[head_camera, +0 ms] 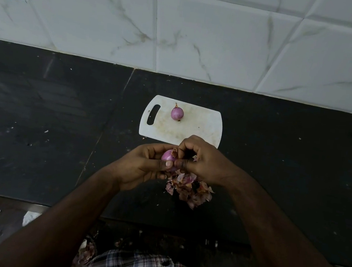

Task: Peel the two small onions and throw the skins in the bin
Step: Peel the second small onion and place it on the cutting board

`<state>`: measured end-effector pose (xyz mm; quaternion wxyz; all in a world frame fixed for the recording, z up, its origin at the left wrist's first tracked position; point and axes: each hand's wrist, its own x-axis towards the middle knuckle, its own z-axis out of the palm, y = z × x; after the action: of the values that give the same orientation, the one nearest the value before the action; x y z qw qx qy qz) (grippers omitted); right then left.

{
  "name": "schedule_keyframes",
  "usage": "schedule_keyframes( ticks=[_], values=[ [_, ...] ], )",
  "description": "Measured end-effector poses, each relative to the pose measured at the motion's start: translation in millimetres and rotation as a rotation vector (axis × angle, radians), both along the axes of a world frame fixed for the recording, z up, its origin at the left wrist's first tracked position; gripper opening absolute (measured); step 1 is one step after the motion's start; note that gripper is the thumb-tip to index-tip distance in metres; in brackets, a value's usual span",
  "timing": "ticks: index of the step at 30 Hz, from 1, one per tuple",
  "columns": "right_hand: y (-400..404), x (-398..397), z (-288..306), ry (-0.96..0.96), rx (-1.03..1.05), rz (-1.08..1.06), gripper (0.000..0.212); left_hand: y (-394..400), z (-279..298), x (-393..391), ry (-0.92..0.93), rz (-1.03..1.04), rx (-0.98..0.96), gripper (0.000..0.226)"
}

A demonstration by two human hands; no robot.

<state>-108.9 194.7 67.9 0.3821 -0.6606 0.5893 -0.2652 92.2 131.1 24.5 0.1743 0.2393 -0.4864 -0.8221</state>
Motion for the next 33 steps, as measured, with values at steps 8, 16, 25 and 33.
schedule_keyframes(
  ticks=[8,16,25,33],
  values=[
    [4,5,0,-0.241,-0.147,-0.202,0.025,-4,8,-3,0.032,0.028,0.0,0.038],
    [4,5,-2,-0.211,-0.172,-0.14,0.025,-4,13,-3,-0.001,0.018,-0.024,0.042],
    [-2,0,10,-0.107,-0.028,0.076,0.032,-3,12,-2,-0.036,-0.031,-0.035,0.044],
    [-5,-3,12,-0.107,-0.001,0.121,0.036,-2,12,-2,-0.044,-0.031,-0.016,0.042]
  ],
)
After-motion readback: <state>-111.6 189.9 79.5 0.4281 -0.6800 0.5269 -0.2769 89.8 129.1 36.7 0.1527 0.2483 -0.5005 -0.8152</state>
